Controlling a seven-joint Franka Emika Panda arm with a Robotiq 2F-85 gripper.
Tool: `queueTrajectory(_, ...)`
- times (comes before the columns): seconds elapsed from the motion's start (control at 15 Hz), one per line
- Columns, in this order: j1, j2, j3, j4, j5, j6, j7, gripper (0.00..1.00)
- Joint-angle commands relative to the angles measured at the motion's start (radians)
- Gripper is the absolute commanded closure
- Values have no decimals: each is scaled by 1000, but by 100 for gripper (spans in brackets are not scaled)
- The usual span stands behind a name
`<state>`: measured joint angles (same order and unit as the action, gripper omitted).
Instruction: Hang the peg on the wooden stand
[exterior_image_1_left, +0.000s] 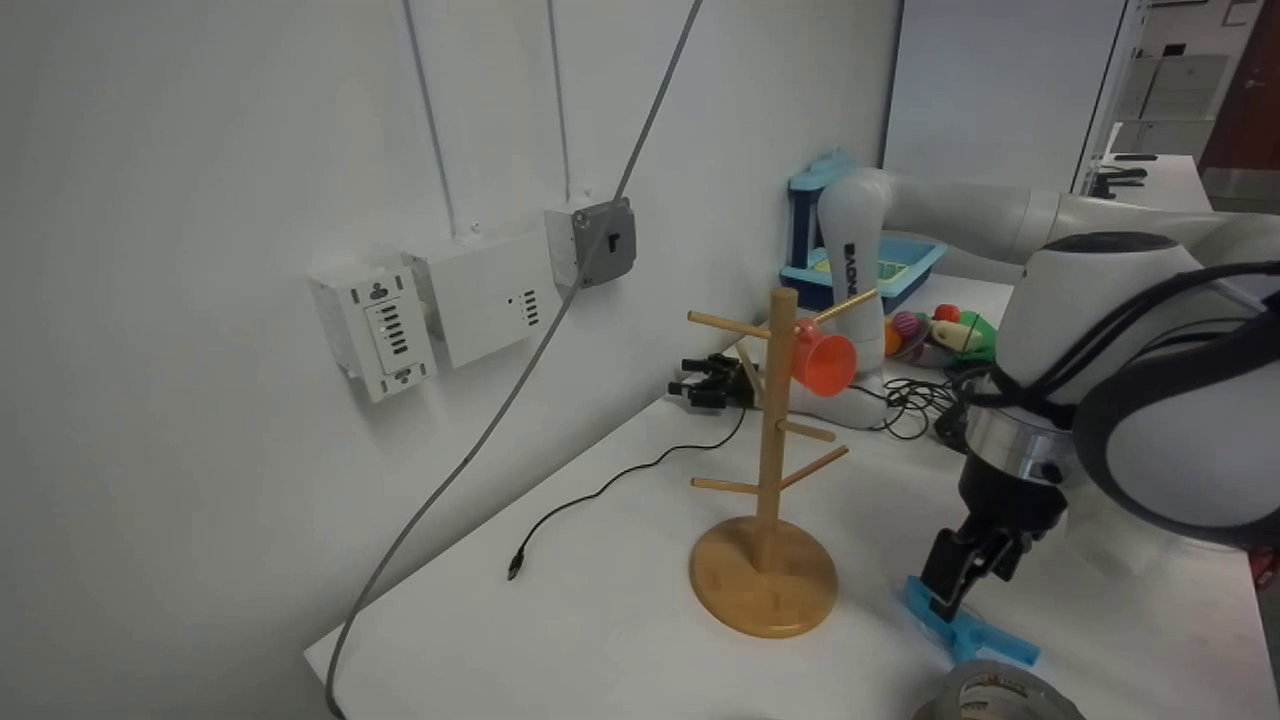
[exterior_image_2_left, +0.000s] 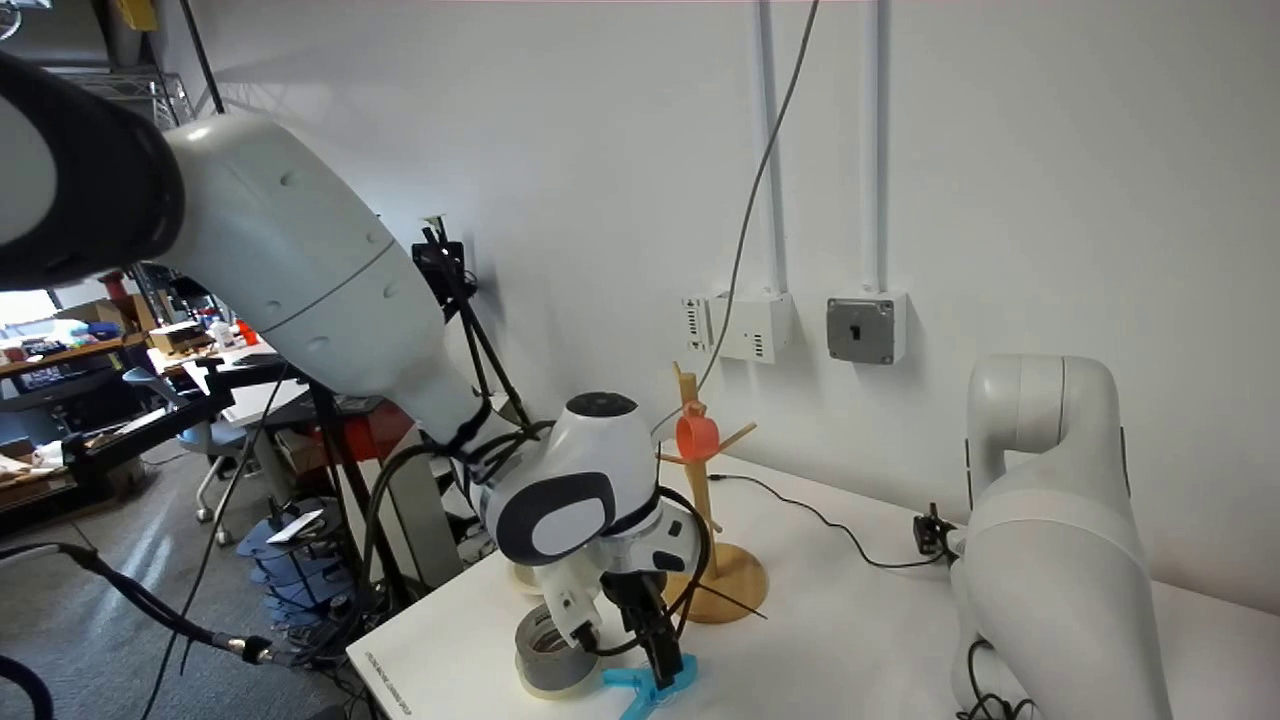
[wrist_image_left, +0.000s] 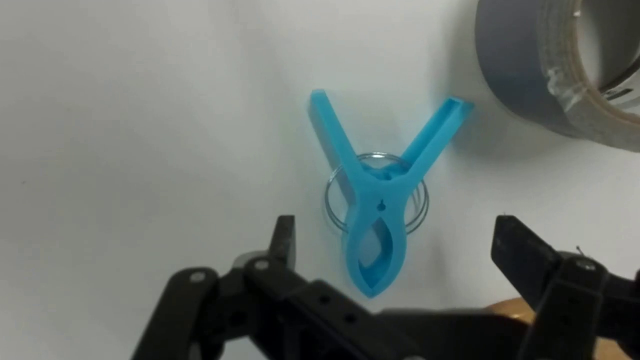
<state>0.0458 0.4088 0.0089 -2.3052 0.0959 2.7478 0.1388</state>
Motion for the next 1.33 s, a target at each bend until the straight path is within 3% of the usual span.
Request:
queueTrajectory(0.0, 20, 75, -28, 57, -16, 36, 51, 0)
queueTrajectory(0.6, 56, 129, -39, 74, -20, 49, 88, 0)
queueTrajectory(1.27, 105, 152, -94, 71, -62, 54, 133, 0)
